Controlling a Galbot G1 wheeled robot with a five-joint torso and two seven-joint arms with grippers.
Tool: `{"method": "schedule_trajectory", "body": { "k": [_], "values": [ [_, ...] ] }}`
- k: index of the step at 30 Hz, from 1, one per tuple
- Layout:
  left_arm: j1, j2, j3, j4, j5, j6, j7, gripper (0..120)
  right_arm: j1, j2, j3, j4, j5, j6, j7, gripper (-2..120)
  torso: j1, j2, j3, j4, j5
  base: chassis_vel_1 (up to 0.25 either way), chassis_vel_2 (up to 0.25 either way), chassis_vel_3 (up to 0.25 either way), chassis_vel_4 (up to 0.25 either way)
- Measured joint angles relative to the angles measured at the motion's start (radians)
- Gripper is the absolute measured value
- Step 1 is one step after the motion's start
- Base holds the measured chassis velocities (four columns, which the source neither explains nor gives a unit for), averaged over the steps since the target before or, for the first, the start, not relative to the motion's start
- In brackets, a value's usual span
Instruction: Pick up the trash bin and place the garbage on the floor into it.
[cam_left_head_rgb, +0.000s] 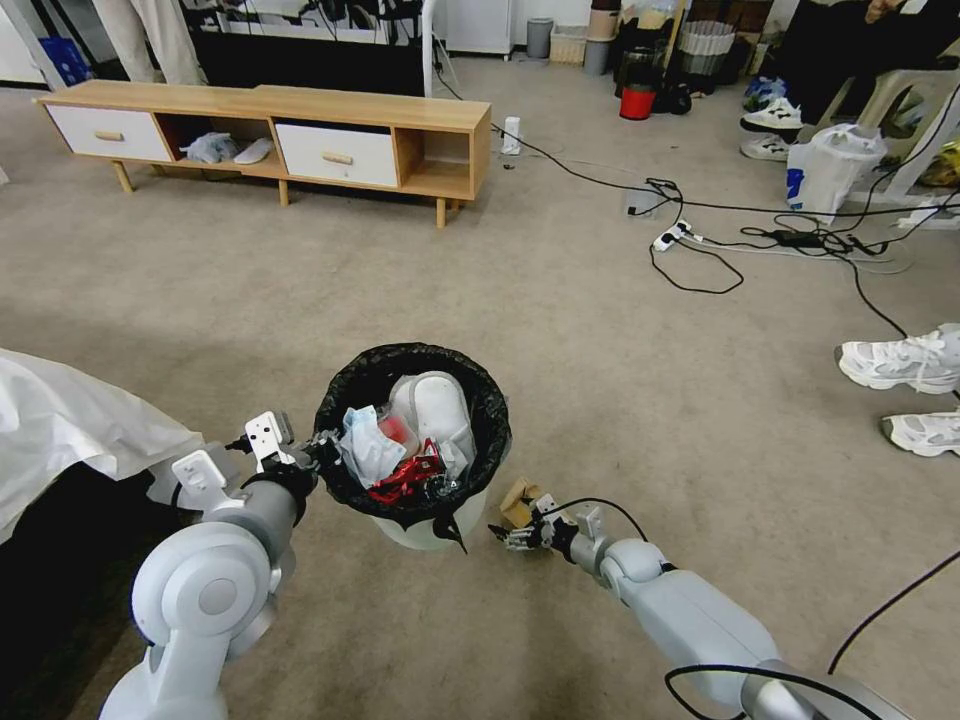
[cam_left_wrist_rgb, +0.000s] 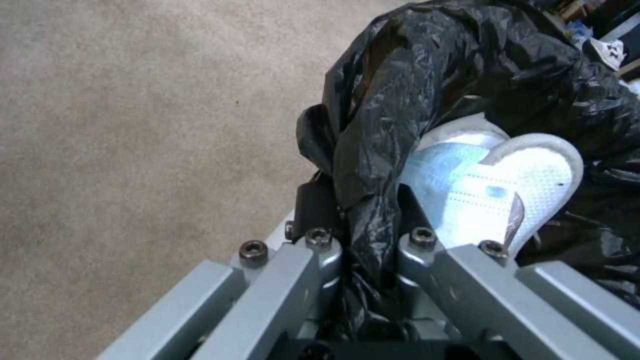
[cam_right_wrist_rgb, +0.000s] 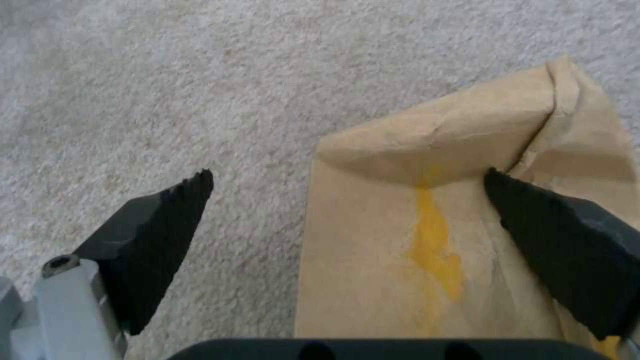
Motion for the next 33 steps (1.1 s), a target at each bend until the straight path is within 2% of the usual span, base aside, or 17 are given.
{"method": "schedule_trajectory", "body": {
  "k": [15,30,32,33],
  "values": [
    [-0.006,-0.002,0.004,0.008,0.0,-0.001,0.002,4,-0.034,-0.066,0.047,0.039,0.016,0.005,-0.01,100,0.0,0.0,0.0,0.0,0.0001,0.0,0.0,0.0,0.0],
    [0.003,-0.004,0.002,0.003,0.005,-0.003,0.003,4,-0.036,-0.062,0.062,0.041,0.021,0.008,-0.021,100,0.0,0.0,0.0,0.0,-0.0001,0.0,0.0,0.0,0.0],
    [0.005,-0.005,0.002,0.003,0.007,-0.004,0.004,4,-0.037,-0.061,0.064,0.04,0.02,0.008,-0.023,97,0.0,0.0,0.0,0.0,0.0,0.0,0.0,0.0,0.0],
    [0.007,-0.005,0.001,0.002,0.008,-0.005,0.005,4,-0.04,-0.06,0.067,0.038,0.019,0.008,-0.023,91,0.0,0.0,0.0,0.0001,0.0,0.0,0.0,0.0,0.0]
  ]
}}
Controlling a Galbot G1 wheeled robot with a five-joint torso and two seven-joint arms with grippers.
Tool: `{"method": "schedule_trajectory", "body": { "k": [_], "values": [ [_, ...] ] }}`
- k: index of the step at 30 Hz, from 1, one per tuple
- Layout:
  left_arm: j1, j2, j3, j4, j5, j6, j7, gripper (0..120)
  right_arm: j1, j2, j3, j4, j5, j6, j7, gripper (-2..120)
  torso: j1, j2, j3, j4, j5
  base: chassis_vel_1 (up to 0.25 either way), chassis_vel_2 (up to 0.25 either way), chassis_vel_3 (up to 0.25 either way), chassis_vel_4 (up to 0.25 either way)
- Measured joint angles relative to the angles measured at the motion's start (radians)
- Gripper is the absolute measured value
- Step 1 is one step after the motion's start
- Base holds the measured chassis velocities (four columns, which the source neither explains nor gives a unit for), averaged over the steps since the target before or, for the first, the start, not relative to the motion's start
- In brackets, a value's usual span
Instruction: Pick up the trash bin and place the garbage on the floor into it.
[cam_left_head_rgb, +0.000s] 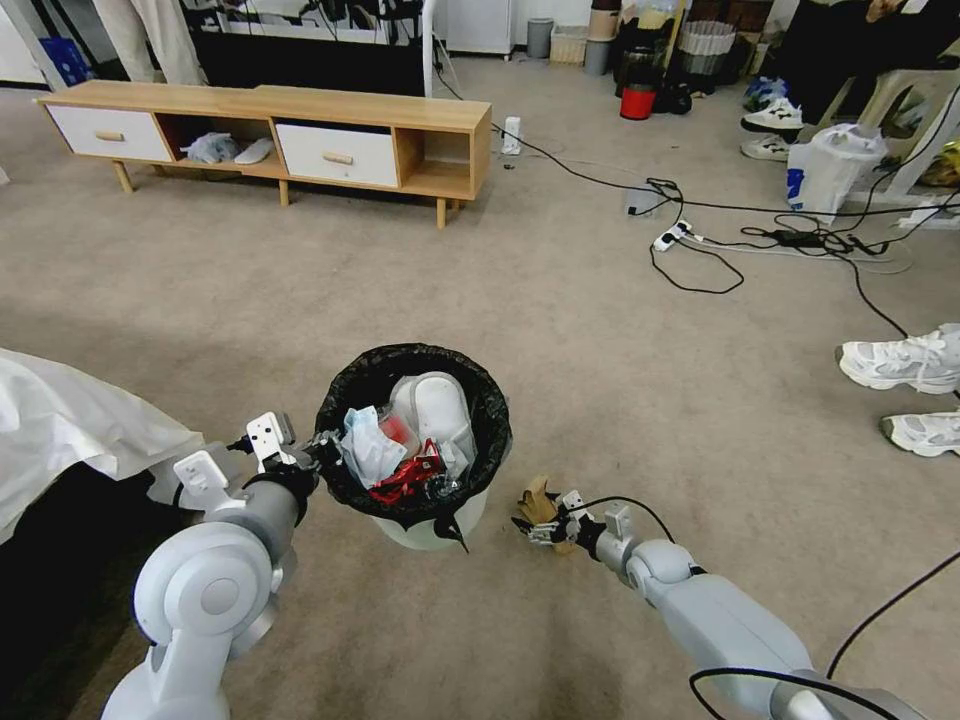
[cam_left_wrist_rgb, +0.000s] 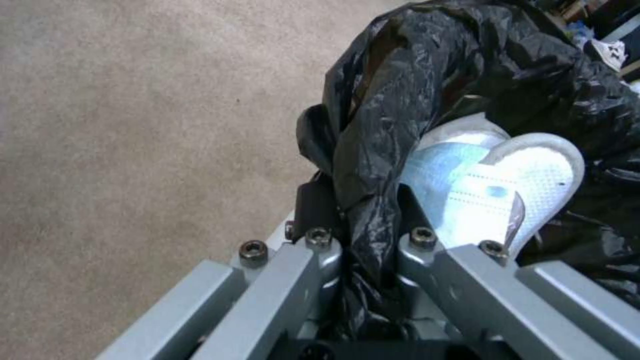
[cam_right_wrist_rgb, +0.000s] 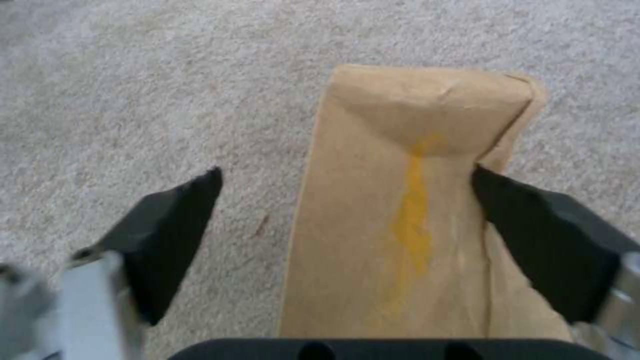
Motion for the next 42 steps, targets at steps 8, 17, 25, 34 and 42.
{"method": "schedule_trajectory", "body": {
  "k": [8,17,25,34,42],
  "values": [
    [0.002,0.002,-0.003,-0.003,0.0,-0.005,0.001,4,-0.02,-0.009,0.023,0.0,-0.005,0.004,-0.026,62,0.0,0.0,0.0,-0.0001,0.0,0.0,0.0,0.0,0.0],
    [0.003,0.002,-0.001,-0.004,0.0,-0.006,0.002,4,-0.031,-0.016,0.045,0.002,-0.004,0.012,-0.036,32,0.0,0.0,0.0,-0.0001,-0.0001,0.0,0.0,0.0,0.0],
    [0.003,0.002,-0.001,0.001,0.006,-0.01,0.006,4,-0.032,-0.016,0.047,0.002,0.008,0.017,-0.05,4,0.0,0.0,0.0,-0.0002,-0.0001,0.0,0.0,0.0,0.0],
    [-0.001,0.005,0.0,0.005,0.006,-0.01,0.007,4,-0.013,-0.023,0.062,0.035,0.016,0.015,-0.044,0,0.0,0.0,0.0,0.0001,0.0002,0.0,0.0,0.0,0.0],
    [-0.008,0.003,0.006,0.006,0.004,-0.01,0.007,4,-0.016,-0.078,0.094,0.096,0.037,0.007,-0.027,0,0.0,0.0,0.0,-0.0002,0.0001,0.0,0.0,0.0,0.0]
  ]
}}
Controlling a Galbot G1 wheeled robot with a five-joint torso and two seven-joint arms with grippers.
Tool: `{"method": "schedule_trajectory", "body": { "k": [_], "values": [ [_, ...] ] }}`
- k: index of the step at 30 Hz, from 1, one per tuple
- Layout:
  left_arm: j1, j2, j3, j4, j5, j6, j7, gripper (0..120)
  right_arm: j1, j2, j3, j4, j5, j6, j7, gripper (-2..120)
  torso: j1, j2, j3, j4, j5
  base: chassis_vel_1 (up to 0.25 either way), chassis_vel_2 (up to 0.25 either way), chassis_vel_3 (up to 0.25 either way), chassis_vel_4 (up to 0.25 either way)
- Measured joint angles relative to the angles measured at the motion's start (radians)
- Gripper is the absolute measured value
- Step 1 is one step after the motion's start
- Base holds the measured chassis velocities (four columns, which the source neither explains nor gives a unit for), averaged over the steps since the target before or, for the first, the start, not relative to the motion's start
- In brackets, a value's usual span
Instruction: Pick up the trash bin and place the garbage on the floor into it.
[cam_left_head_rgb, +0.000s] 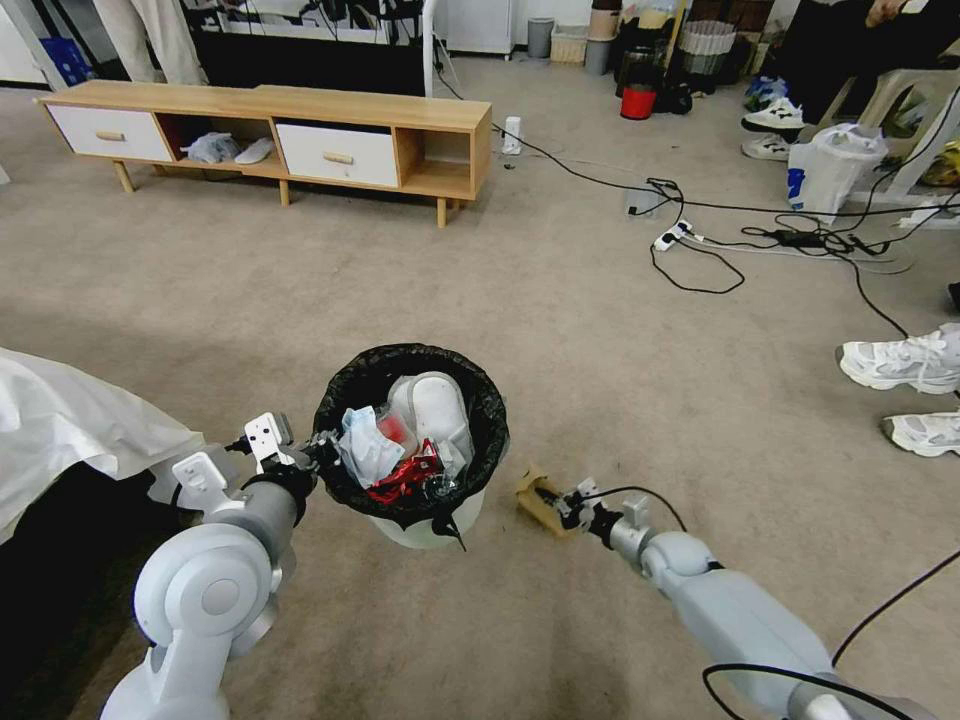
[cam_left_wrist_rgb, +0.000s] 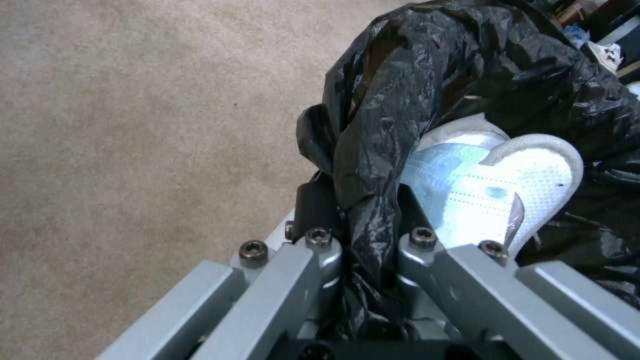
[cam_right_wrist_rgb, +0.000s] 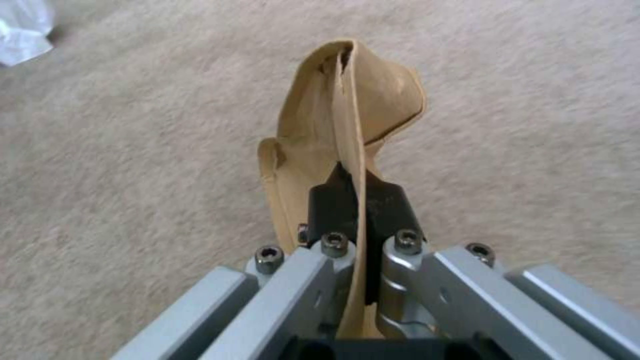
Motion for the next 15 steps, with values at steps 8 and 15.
{"method": "schedule_trajectory", "body": {
  "k": [8,15],
  "values": [
    [0.001,0.004,0.002,-0.006,-0.006,0.0,-0.002,4,-0.005,-0.051,0.076,0.043,-0.014,-0.008,0.032,0,0.0,0.0,0.0,0.0001,0.0001,0.0,0.0,0.0,0.0],
    [-0.002,-0.002,0.004,-0.006,-0.008,0.0,-0.004,4,-0.018,-0.137,0.145,0.146,-0.058,-0.055,0.127,0,0.0,0.0,0.0,0.0,0.0,0.0,0.0,0.0,0.0]
  ]
}}
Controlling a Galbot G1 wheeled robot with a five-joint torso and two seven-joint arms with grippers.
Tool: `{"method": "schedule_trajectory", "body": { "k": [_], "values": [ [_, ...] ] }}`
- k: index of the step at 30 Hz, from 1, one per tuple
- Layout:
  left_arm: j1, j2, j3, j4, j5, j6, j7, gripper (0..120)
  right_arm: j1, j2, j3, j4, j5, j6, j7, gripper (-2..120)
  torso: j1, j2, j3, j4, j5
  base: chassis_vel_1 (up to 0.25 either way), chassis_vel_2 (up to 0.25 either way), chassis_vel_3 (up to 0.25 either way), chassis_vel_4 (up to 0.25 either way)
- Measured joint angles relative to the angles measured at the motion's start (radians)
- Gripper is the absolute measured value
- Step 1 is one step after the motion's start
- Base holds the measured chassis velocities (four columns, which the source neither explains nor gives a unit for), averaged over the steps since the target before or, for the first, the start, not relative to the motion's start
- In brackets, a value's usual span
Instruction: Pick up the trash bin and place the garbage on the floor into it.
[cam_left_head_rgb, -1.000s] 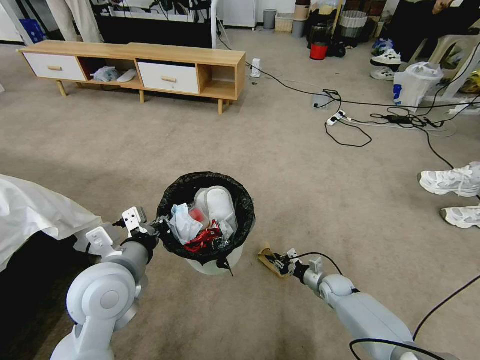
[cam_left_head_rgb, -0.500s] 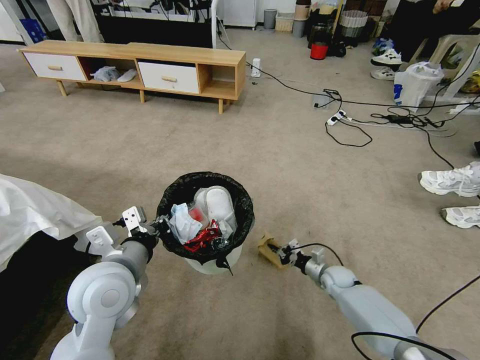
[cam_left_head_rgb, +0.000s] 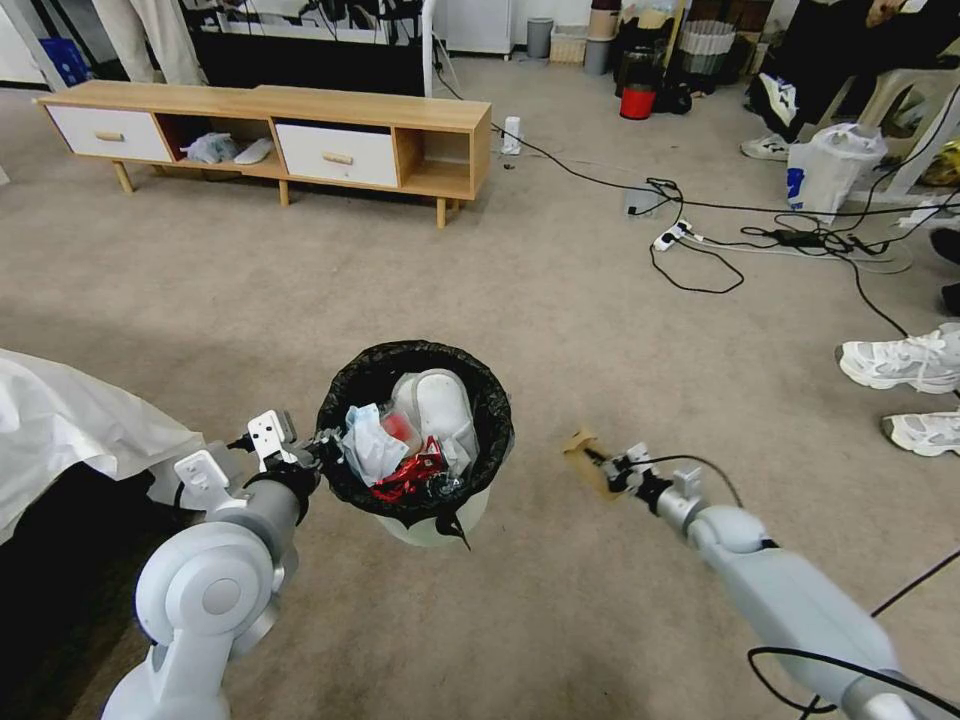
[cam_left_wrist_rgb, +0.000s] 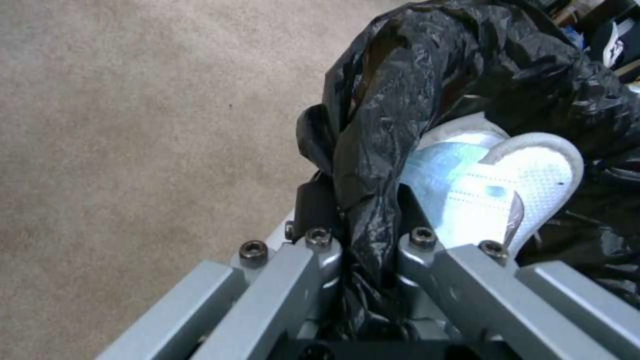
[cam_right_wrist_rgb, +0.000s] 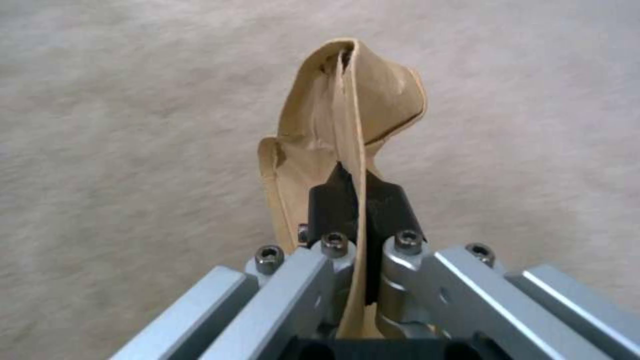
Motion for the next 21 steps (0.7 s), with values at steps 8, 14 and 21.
{"method": "schedule_trajectory", "body": {
  "k": [8,14,21],
  "values": [
    [-0.007,-0.005,0.005,0.002,-0.002,0.0,-0.006,4,-0.007,-0.078,0.055,0.165,-0.029,-0.08,0.129,0,0.0,0.0,0.0,0.0001,-0.0001,0.0,0.0,0.0,0.0],
    [-0.017,-0.01,0.011,0.004,-0.024,0.008,-0.033,4,-0.007,-0.139,0.116,0.366,-0.023,-0.147,0.217,0,0.0,0.0,0.0,0.0001,-0.0001,0.0,0.0,0.0,0.0],
    [-0.019,-0.006,0.011,0.003,-0.04,0.015,-0.048,4,0.012,-0.176,0.166,0.548,0.027,-0.178,0.226,0,0.0,0.0,0.0,0.0,-0.0001,0.0,0.0,0.0,0.0]
  ]
}}
